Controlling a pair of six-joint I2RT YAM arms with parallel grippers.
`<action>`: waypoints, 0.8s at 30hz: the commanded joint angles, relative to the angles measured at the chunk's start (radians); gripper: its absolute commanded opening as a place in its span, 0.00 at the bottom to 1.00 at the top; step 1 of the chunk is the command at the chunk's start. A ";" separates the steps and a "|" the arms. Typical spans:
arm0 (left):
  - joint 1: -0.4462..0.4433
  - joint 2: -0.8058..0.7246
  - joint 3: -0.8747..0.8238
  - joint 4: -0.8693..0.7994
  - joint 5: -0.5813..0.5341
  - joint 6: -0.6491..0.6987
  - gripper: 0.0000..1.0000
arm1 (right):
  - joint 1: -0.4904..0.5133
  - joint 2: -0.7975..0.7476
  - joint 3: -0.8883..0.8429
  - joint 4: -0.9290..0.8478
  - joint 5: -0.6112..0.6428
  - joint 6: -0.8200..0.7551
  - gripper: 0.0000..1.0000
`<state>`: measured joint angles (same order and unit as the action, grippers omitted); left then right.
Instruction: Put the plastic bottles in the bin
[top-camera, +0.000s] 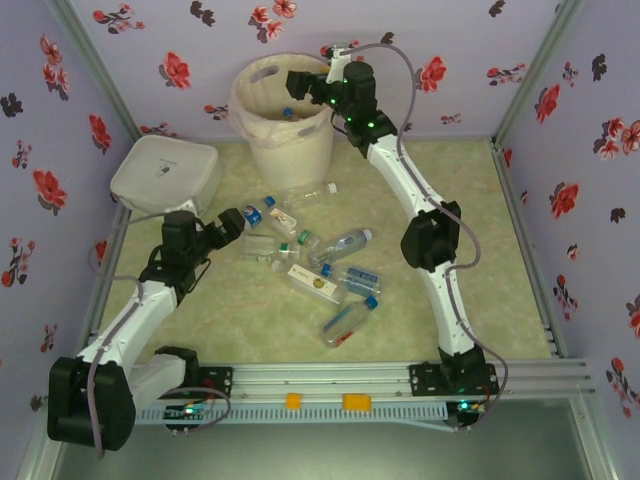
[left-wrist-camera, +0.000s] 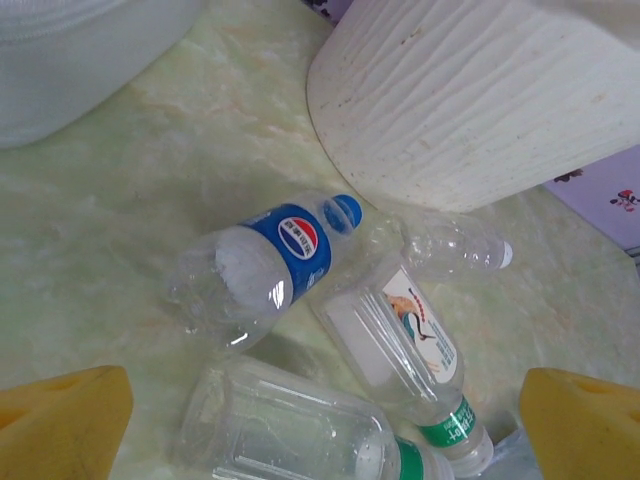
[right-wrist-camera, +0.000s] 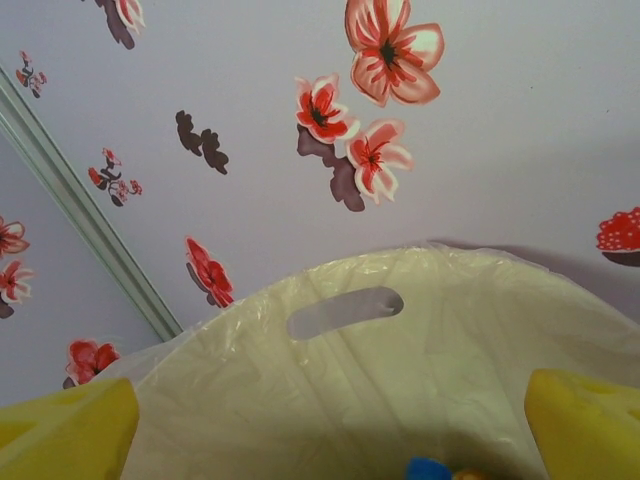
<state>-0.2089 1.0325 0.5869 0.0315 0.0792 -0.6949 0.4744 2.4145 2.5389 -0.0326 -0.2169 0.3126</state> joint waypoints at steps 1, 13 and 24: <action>0.007 0.024 0.045 -0.018 -0.037 0.052 1.00 | 0.007 -0.085 0.005 -0.046 0.017 -0.046 1.00; 0.006 0.256 0.222 -0.042 -0.021 0.235 1.00 | 0.009 -0.473 -0.502 -0.133 0.182 -0.025 1.00; 0.011 0.474 0.408 -0.207 -0.016 0.392 1.00 | 0.009 -0.844 -1.101 -0.123 0.234 0.010 1.00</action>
<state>-0.2073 1.4754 0.9531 -0.1005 0.0608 -0.3691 0.4782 1.6341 1.5307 -0.1566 -0.0139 0.2996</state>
